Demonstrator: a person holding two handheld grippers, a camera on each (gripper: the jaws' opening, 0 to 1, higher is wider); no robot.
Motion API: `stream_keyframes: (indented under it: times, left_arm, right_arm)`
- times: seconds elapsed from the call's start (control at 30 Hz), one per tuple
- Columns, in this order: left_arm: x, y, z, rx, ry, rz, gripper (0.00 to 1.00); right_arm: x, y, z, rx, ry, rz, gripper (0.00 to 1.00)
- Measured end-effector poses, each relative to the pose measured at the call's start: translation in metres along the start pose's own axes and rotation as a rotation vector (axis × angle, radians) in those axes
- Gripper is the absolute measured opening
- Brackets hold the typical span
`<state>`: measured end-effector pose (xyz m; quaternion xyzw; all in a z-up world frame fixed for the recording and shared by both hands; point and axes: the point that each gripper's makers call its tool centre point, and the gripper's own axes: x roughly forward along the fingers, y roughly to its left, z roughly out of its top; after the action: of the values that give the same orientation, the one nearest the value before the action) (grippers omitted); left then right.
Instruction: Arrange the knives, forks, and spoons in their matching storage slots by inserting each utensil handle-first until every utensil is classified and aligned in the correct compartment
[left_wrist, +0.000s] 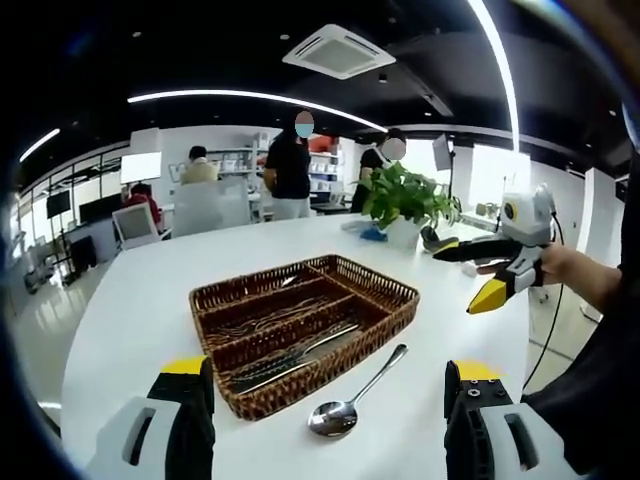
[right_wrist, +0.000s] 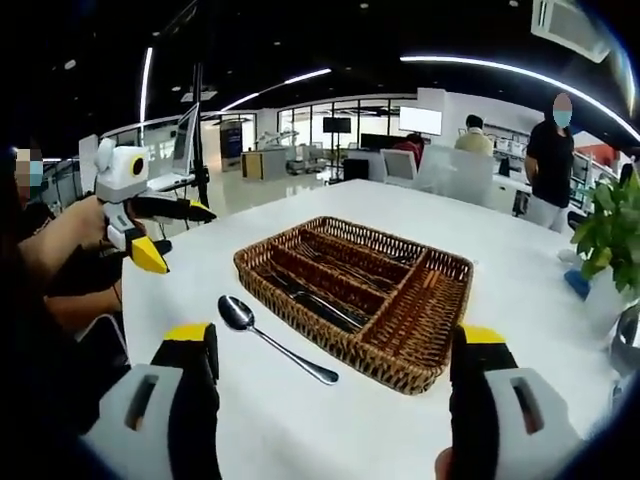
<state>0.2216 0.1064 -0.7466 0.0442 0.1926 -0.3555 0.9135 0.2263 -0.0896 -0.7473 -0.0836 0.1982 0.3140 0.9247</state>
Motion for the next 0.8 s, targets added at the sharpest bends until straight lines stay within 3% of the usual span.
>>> stream_keyframes:
  times: [0.07, 0.33, 0.43, 0.8]
  left_arm:
    - [-0.001, 0.000, -0.003, -0.002, 0.011, -0.001, 0.94]
    - [0.001, -0.002, -0.008, 0.003, 0.011, -0.007, 0.93]
    - [0.002, -0.004, -0.011, 0.020, 0.013, -0.016, 0.87]
    - [0.011, -0.005, -0.039, -0.049, 0.063, -0.027, 0.80]
  right_arm:
    - [0.000, 0.000, 0.001, 0.000, -0.002, 0.000, 0.99]
    - [0.000, 0.001, -0.002, 0.003, 0.004, -0.001, 0.98]
    - [-0.001, -0.002, -0.001, -0.017, -0.010, -0.031, 0.94]
    - [0.000, 0.000, -0.007, -0.001, -0.010, -0.035, 0.90]
